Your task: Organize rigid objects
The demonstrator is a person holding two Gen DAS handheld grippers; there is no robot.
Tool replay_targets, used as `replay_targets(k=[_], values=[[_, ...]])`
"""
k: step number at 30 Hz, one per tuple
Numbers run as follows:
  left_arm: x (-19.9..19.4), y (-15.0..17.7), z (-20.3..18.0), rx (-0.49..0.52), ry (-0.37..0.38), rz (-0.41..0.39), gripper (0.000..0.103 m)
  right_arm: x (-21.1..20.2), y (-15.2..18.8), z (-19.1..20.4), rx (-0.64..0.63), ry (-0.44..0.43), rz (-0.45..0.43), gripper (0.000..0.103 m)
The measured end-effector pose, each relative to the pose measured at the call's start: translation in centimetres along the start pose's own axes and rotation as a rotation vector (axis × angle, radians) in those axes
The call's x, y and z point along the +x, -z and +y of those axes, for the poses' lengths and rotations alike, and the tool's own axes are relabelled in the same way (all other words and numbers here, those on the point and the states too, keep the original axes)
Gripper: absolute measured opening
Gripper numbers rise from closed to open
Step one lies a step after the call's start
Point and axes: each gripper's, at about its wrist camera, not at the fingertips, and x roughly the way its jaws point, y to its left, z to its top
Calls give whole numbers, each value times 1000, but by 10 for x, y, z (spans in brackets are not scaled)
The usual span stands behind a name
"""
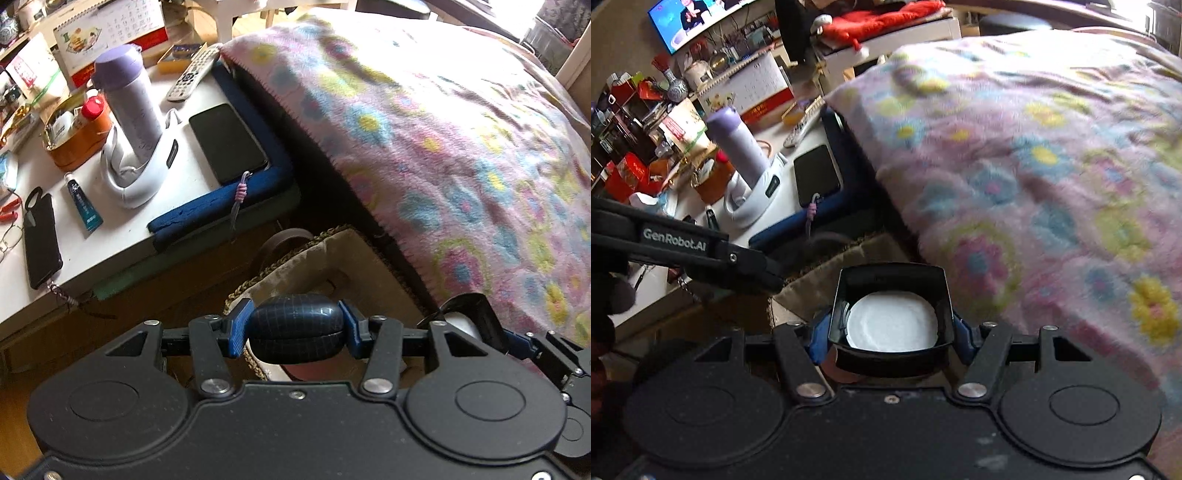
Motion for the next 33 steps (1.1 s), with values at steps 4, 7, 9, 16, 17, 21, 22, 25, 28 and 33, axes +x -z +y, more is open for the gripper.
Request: replay_targets(k=[4, 7, 9, 16, 17, 21, 22, 25, 28, 33], values=[[3, 1, 2, -9, -14, 17, 51, 8, 3, -3, 2, -2, 35, 63], [1, 1, 2, -9, -33, 10, 71, 8, 5, -3, -3, -6, 47, 64], [-1, 1, 1, -1, -51, -4, 73, 8, 6, -4, 3, -3, 46, 70], [5, 0, 2, -5, -58, 31, 75, 6, 4, -9, 24, 16, 28, 77], [4, 0, 2, -4, -62, 29, 75, 6, 4, -9, 24, 20, 26, 78], [4, 1, 0, 4, -71, 26, 75, 4, 6, -9, 11, 47, 20, 82], [4, 1, 0, 6, -74, 25, 75, 4, 6, -9, 6, 54, 19, 82], [5, 2, -1, 11, -82, 25, 75, 4, 6, -8, -5, 74, 13, 85], [5, 2, -2, 15, -87, 27, 75, 4, 6, -8, -12, 96, 7, 86], [6, 2, -4, 20, -90, 26, 75, 5, 7, -8, -21, 117, 7, 87]])
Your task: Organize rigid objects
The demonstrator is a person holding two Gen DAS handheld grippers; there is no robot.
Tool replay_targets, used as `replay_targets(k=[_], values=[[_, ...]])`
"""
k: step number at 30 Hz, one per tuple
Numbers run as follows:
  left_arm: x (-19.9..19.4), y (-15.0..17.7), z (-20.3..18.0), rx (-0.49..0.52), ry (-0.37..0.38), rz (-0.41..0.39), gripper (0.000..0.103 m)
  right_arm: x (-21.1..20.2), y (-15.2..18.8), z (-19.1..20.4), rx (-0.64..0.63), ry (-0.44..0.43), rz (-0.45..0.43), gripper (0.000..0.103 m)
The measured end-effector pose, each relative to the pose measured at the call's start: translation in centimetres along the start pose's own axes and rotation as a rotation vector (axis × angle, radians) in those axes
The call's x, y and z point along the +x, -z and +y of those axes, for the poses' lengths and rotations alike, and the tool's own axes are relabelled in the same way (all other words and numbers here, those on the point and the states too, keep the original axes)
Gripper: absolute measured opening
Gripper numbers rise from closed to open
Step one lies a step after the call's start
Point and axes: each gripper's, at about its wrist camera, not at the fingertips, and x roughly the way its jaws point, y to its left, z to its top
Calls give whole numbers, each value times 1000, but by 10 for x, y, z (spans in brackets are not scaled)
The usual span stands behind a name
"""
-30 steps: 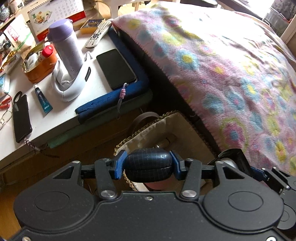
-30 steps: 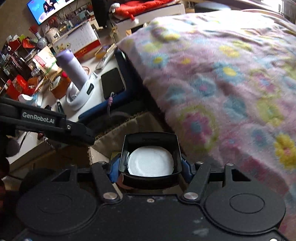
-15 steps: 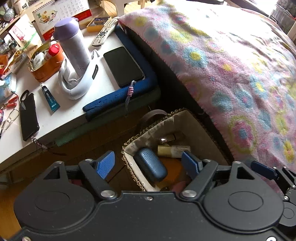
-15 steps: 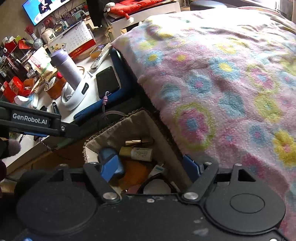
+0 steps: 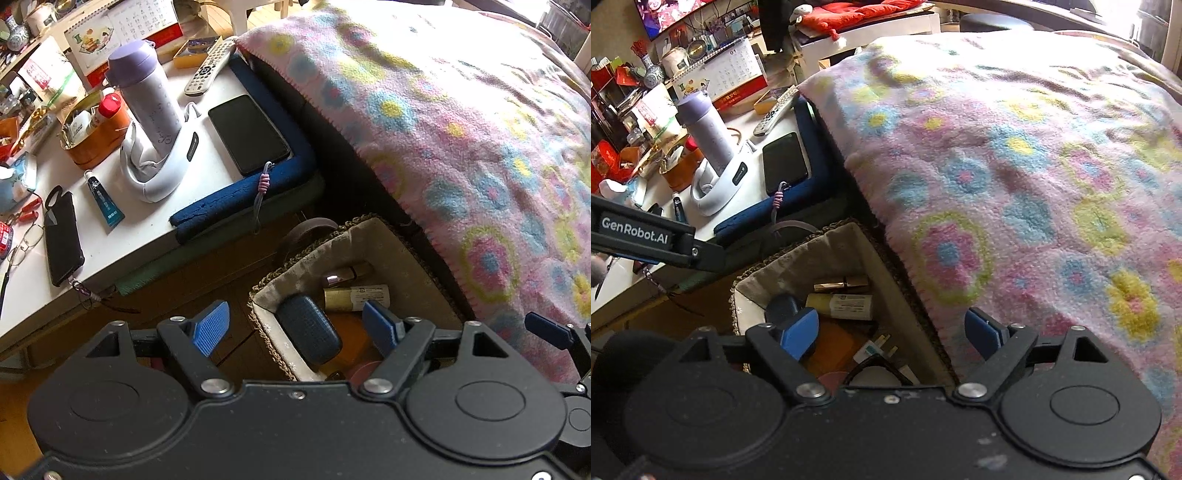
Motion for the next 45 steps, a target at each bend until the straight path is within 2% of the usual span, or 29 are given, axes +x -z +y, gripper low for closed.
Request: replay_targets(k=[22, 30, 45], values=[[1, 1, -2, 17, -11, 0, 75, 5, 1, -4, 17, 22, 17, 88], [3, 1, -3, 19, -39, 6, 75, 7, 0, -4, 19, 21, 21, 88], [4, 2, -2, 23, -36, 8, 76, 12, -2, -4, 6, 45, 37, 88]])
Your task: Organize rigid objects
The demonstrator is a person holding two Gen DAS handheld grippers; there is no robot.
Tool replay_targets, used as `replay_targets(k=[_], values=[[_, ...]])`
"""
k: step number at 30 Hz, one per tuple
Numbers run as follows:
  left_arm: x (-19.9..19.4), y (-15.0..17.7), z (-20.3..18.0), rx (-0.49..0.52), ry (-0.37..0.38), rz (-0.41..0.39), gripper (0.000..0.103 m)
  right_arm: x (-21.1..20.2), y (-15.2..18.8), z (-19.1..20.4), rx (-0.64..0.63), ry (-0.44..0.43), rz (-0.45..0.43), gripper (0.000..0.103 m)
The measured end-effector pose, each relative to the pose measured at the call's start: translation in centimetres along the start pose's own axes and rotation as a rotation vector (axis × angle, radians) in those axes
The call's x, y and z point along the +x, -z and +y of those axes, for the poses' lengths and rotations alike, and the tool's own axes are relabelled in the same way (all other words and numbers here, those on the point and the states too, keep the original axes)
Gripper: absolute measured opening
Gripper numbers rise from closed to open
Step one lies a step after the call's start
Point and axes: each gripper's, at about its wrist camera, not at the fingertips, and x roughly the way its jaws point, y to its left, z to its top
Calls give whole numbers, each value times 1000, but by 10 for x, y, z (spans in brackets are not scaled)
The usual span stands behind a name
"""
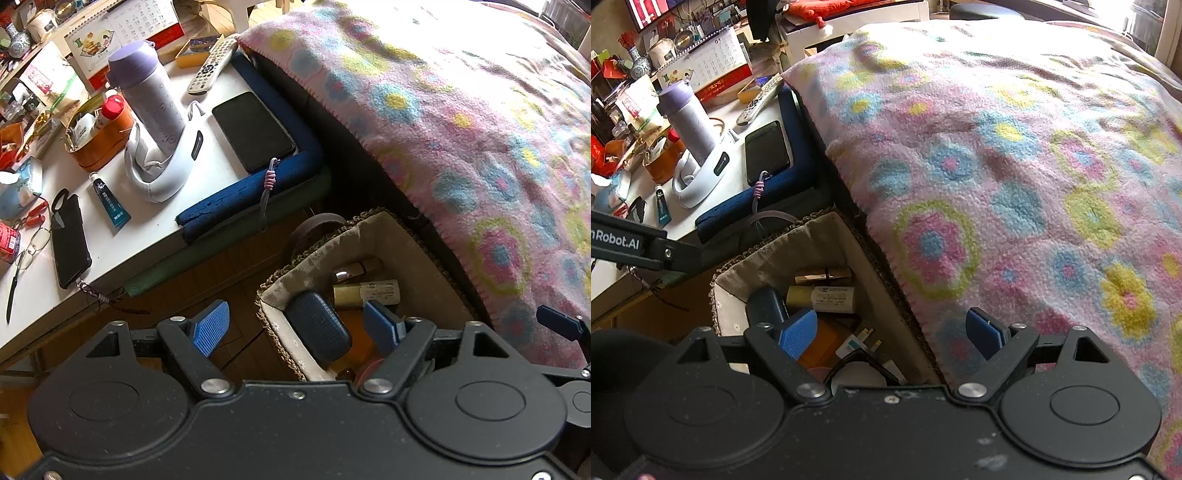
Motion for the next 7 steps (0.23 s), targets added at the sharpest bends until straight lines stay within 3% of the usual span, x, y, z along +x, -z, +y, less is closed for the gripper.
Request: replay_targets(k=[7], values=[[1, 0, 0, 5, -3, 1, 76, 1, 1, -3, 4, 4, 3, 88]])
